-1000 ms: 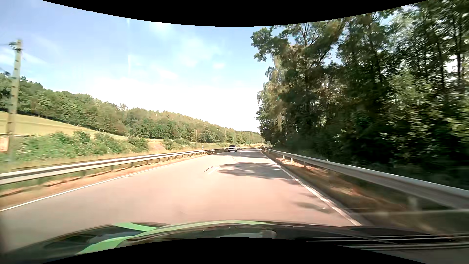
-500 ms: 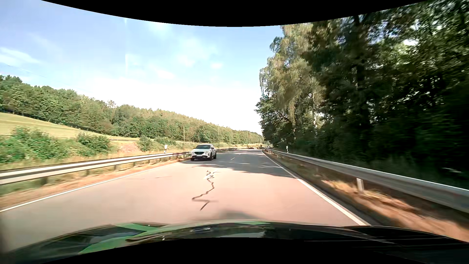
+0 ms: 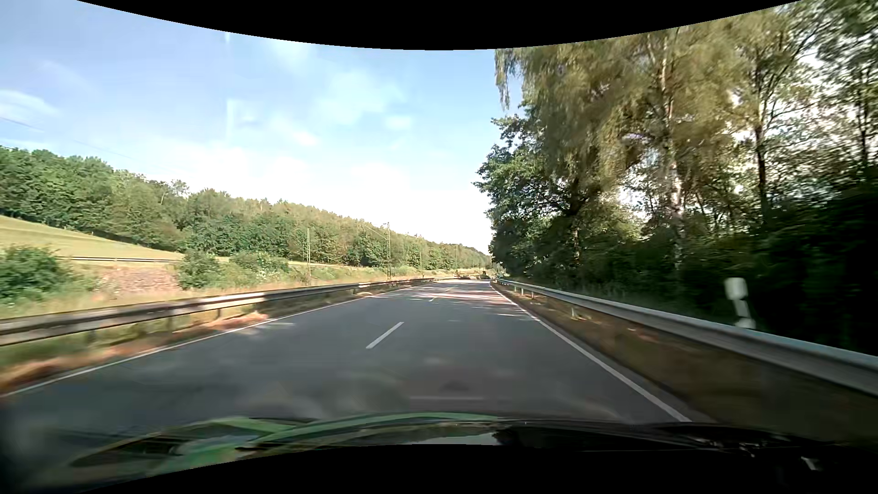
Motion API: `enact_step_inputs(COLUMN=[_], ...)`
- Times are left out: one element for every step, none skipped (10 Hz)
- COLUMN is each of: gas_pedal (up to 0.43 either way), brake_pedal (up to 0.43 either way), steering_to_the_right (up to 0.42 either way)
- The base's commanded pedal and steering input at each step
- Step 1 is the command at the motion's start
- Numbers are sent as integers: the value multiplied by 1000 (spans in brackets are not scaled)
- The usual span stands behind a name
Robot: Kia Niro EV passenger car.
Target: Follow the waypoints while adhering to traffic rules and regulations
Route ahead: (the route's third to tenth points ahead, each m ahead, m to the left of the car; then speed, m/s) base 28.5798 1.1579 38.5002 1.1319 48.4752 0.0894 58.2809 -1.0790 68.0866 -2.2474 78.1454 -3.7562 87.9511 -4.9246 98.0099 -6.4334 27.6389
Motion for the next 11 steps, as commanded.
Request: enact_step_inputs(gas_pedal=[260,260,248,220,209,197,197,189,177,177,157], brake_pedal=[0,0,0,0,0,0,0,0,0,0,0], steering_to_the_right=[6,5,5,5,5,5,5,5,5,4,4])
